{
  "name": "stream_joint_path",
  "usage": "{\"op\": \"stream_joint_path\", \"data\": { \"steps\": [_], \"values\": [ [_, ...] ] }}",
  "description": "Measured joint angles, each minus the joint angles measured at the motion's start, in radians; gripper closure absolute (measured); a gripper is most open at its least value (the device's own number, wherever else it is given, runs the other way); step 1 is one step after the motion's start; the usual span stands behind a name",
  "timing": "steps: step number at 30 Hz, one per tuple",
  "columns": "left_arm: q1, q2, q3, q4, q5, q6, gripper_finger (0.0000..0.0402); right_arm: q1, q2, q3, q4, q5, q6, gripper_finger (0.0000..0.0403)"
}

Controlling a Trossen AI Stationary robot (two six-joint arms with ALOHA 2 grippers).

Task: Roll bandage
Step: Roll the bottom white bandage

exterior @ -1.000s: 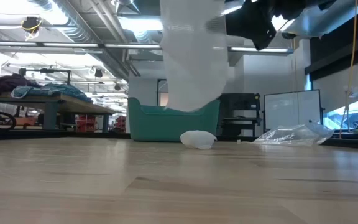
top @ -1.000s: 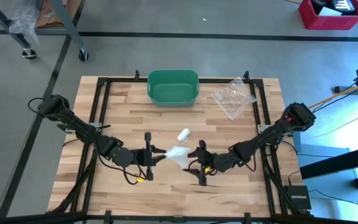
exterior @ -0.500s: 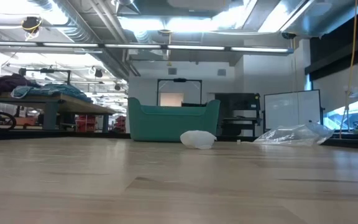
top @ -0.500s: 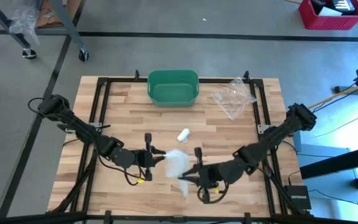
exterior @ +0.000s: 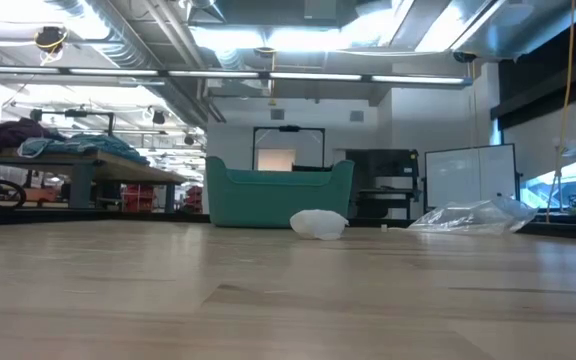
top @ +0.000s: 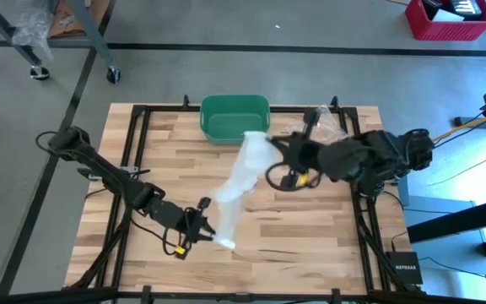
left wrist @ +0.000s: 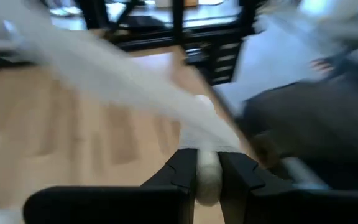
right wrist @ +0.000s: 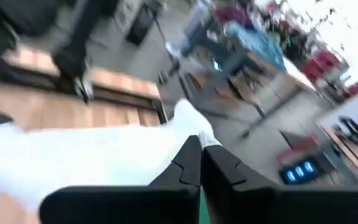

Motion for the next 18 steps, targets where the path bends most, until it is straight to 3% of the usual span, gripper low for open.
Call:
{"op": "stream_joint_path", "data": {
  "steps": [3,11,18],
  "values": [
    [-0.019,-0.014,0.007,0.001,0.080,-0.103,0.0368,-0.048,-0.004,0.003,-0.121,0.000,0.046,0.0397],
    [-0.100,-0.020,0.009,-0.009,0.093,-0.237,0.0368,-0.160,-0.006,-0.020,-0.283,-0.043,0.124,0.0389],
    [-0.193,-0.046,0.048,0.025,0.091,-0.101,0.0368,-0.311,-0.040,-0.104,-0.350,-0.064,0.165,0.0394]
  ]
}}
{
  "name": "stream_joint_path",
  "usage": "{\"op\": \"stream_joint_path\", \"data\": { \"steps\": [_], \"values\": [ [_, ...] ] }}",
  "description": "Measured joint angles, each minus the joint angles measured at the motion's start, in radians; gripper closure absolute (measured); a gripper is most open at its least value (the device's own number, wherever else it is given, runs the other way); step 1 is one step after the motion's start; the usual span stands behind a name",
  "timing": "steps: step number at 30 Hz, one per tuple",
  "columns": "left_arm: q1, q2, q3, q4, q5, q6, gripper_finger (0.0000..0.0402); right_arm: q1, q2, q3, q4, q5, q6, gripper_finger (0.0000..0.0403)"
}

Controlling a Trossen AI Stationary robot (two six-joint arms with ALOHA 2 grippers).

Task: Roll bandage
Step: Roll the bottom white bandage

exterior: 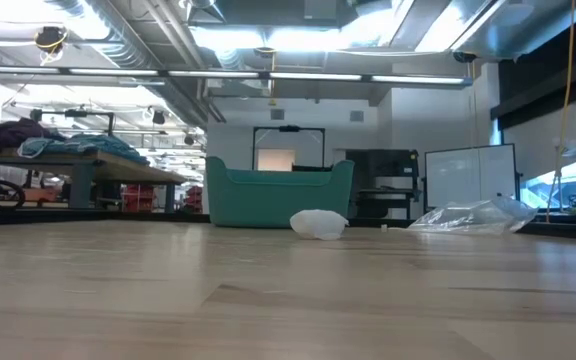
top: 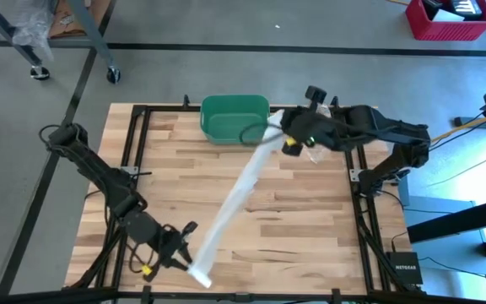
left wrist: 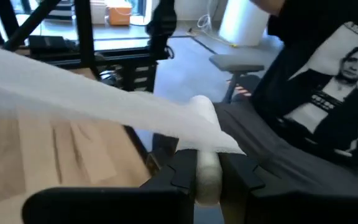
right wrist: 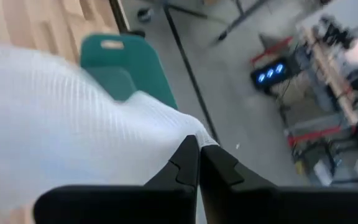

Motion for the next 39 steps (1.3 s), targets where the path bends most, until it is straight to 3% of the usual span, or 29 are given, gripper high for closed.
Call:
{"op": "stream_joint_path", "data": {
  "steps": [6,12,15,21,26,32,39],
  "values": [
    [-0.067,-0.022,0.030,0.002,-0.063,0.080,0.0368,-0.128,-0.062,-0.118,0.038,-0.076,0.031,0.0391],
    [-0.086,-0.032,0.031,0.064,-0.100,0.155,0.0368,-0.225,-0.076,-0.226,0.051,-0.150,0.181,0.0378],
    [-0.076,-0.032,0.031,0.061,-0.128,0.154,0.0368,-0.248,-0.073,-0.274,0.090,-0.203,0.187,0.0347],
    [-0.043,-0.032,0.031,-0.008,-0.145,0.076,0.0368,-0.250,-0.061,-0.290,0.096,-0.251,0.181,0.0246],
    [-0.006,-0.032,0.031,-0.054,-0.167,0.029,0.0368,-0.243,-0.063,-0.257,0.092,-0.398,0.175,0.0183],
    [0.024,-0.032,0.031,-0.172,-0.171,-0.104,0.0368,-0.243,-0.054,-0.270,0.084,-0.570,0.172,0.0152],
    [0.051,-0.032,0.031,-0.266,-0.182,-0.175,0.0368,-0.245,-0.054,-0.271,-0.012,-0.549,0.183,0.0149]
  ]
}}
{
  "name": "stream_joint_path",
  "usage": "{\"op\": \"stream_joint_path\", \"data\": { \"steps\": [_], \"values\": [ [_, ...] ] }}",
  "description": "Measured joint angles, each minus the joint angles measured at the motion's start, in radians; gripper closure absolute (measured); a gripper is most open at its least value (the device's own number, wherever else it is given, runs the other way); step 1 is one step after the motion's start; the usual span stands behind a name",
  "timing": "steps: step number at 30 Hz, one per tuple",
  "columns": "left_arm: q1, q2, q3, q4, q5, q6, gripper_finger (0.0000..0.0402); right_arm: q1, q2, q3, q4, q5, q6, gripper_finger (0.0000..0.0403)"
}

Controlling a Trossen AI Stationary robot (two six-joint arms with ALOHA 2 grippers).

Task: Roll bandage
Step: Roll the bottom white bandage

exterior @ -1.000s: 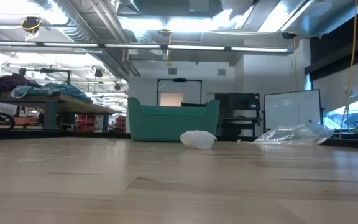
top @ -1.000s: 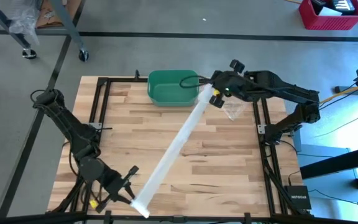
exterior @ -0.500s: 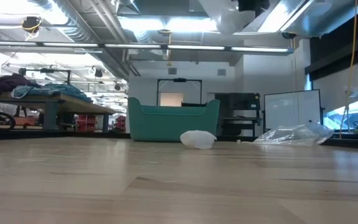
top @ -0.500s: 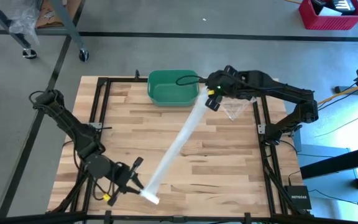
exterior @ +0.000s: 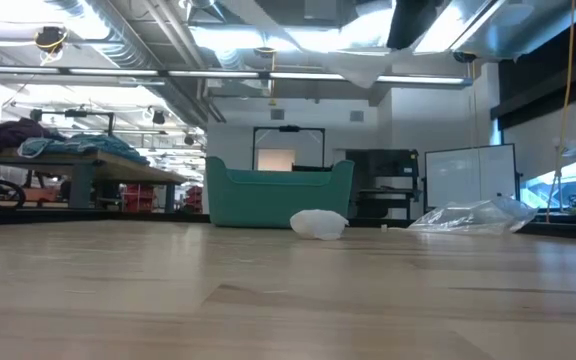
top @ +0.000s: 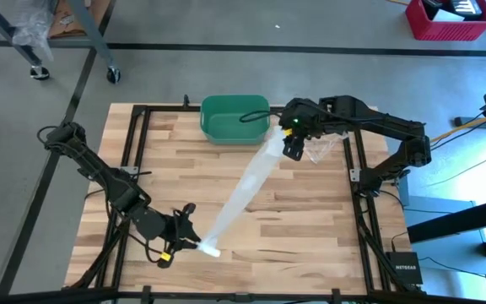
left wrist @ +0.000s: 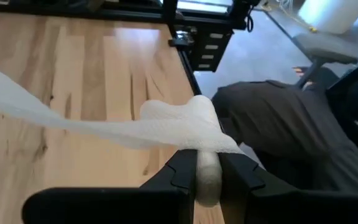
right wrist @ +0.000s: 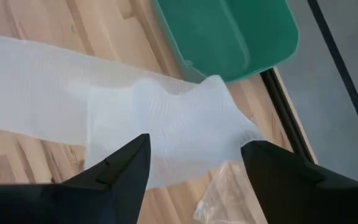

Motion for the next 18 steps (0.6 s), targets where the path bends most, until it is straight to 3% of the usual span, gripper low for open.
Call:
{"op": "stream_joint_path", "data": {
  "steps": [7,12,15,18],
  "values": [
    [-0.021,-0.053,0.000,-0.005,0.081,-0.110,0.0368,0.009,-0.022,0.000,-0.052,-0.110,0.012,0.0149],
    [-0.065,-0.093,0.000,0.017,0.039,0.000,0.0368,0.009,-0.032,0.001,0.000,-0.160,0.063,0.0149],
    [-0.088,-0.097,0.000,0.021,0.035,0.008,0.0368,0.008,-0.027,0.000,-0.004,-0.252,0.066,0.0149],
    [-0.094,-0.106,0.000,-0.011,-0.002,0.017,0.0368,0.010,-0.027,0.000,0.056,-0.225,0.078,0.0149]
  ]
}}
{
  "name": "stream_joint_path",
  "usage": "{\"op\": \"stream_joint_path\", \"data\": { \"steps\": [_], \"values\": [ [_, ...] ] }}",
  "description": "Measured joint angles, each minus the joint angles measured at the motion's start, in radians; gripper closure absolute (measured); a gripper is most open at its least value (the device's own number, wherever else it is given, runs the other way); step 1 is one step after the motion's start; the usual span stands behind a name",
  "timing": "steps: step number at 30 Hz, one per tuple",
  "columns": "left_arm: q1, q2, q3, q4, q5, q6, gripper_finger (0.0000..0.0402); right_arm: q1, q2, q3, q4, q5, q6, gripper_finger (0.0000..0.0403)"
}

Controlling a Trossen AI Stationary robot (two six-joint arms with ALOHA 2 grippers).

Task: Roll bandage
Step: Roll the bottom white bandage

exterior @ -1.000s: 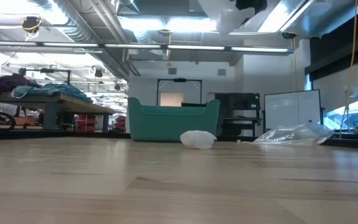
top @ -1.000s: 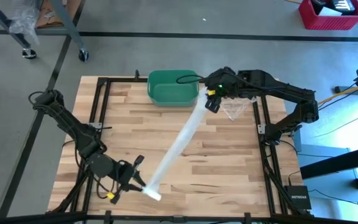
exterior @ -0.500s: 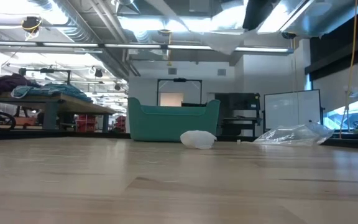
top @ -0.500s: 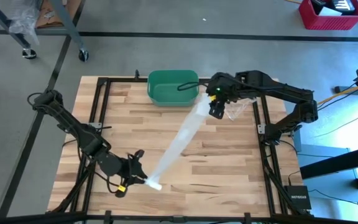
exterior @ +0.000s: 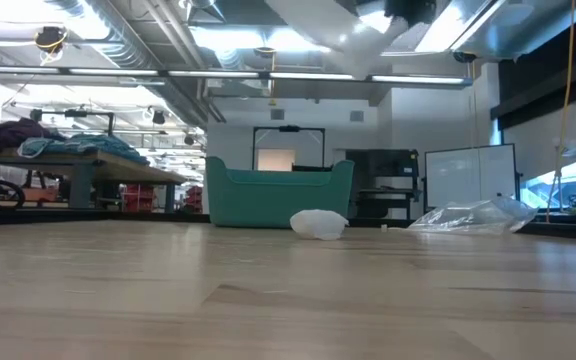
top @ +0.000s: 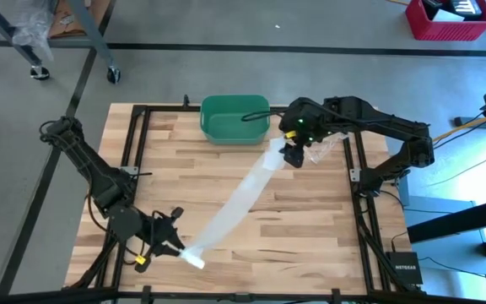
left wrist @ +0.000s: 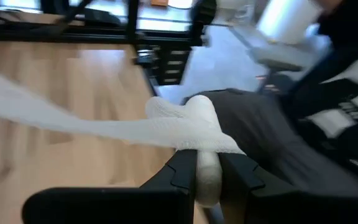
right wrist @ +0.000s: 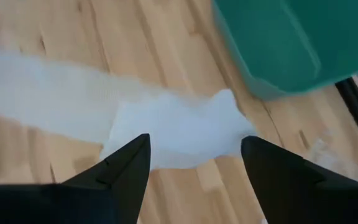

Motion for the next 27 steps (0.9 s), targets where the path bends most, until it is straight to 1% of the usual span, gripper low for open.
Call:
{"op": "stream_joint_path", "data": {
  "steps": [3,6,7,9,11,12,14,16,18,20,22,24,27],
  "values": [
    [0.008,-0.006,0.000,-0.039,-0.089,-0.002,0.0368,-0.001,0.009,0.000,0.073,-0.011,0.047,0.0149],
    [0.026,-0.006,0.000,-0.068,-0.110,-0.007,0.0368,-0.003,0.018,0.000,0.119,0.001,0.053,0.0149],
    [0.030,-0.006,0.000,-0.077,-0.110,-0.017,0.0368,-0.003,0.018,0.001,0.096,-0.026,0.062,0.0149],
    [0.033,-0.006,0.000,-0.094,-0.109,-0.042,0.0368,-0.011,0.019,0.016,-0.009,-0.102,0.066,0.0149],
    [0.037,-0.006,0.000,-0.093,-0.109,-0.031,0.0368,-0.021,0.014,0.027,-0.054,-0.095,0.059,0.0149],
    [0.037,-0.006,0.000,-0.078,-0.109,-0.012,0.0368,-0.020,0.004,0.024,-0.051,-0.065,0.072,0.0149],
    [0.039,-0.008,0.000,-0.022,-0.112,0.023,0.0368,0.014,-0.027,-0.005,-0.023,-0.013,0.075,0.0149],
    [0.043,-0.012,0.000,0.058,-0.112,0.057,0.0368,0.074,-0.056,-0.046,0.011,-0.006,0.067,0.0149],
    [0.043,-0.016,0.000,0.134,-0.117,0.102,0.0368,0.155,-0.092,-0.117,0.077,-0.007,0.063,0.0149],
    [0.046,-0.017,0.000,0.232,-0.166,0.151,0.0368,0.251,-0.143,-0.218,0.221,0.052,0.059,0.0149],
    [0.058,-0.017,0.000,0.334,-0.228,0.219,0.0368,0.350,-0.201,-0.342,0.437,0.152,0.035,0.0149],
    [0.079,-0.017,0.000,0.432,-0.276,0.293,0.0368,0.443,-0.239,-0.473,0.722,0.249,-0.008,0.0149],
    [0.118,-0.017,0.000,0.548,-0.296,0.399,0.0368,0.549,-0.238,-0.658,1.170,0.324,-0.134,0.0149]
  ]
}}
